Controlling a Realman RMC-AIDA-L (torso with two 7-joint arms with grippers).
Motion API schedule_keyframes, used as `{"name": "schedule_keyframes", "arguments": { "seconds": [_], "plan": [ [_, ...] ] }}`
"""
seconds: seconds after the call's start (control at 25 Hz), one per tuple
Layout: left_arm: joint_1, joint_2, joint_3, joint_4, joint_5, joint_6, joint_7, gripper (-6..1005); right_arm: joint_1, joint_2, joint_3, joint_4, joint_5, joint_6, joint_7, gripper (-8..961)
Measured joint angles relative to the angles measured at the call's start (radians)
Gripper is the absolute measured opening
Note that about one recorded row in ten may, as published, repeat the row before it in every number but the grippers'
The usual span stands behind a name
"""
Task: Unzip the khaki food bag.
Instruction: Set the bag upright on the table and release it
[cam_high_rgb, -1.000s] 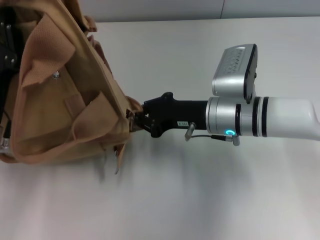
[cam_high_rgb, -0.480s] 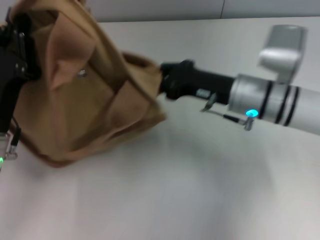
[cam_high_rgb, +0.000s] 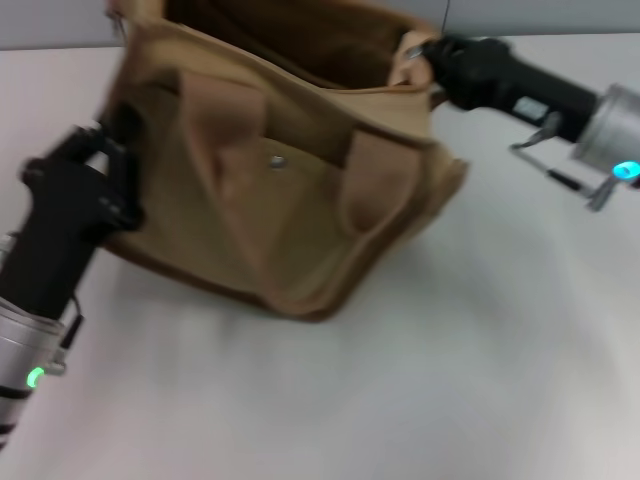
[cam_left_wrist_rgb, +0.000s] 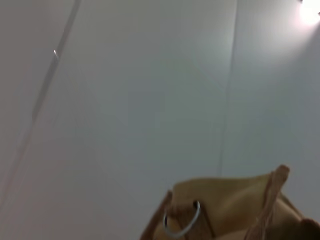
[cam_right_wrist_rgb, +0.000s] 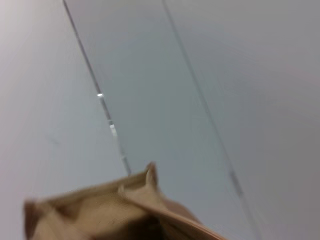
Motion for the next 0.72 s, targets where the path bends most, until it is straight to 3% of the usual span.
{"name": "schedule_keyframes", "arguments": {
  "seconds": [0.16, 0.4, 0.72],
  "plan": [
    [-0.014, -0.001, 0.0, -0.027, 0.106, -0.113, -0.019, 102, -0.046, -0.007, -0.001, -0.13, 0.001, -0.006, 0.091, 83],
    [-0.035, -0.002, 0.001, -0.026, 0.195, -0.174, -0.092, 103, -0.047, -0.027, -0.013, -0.143, -0.006, 0.011, 0.107, 97],
    [0.0, 0.002, -0.005, -0.001, 0.225, -0.169, -0.184, 105, -0.06, -0.007, -0.02, -0.184, -0.005, 0.089, 0.123, 154]
  ]
}}
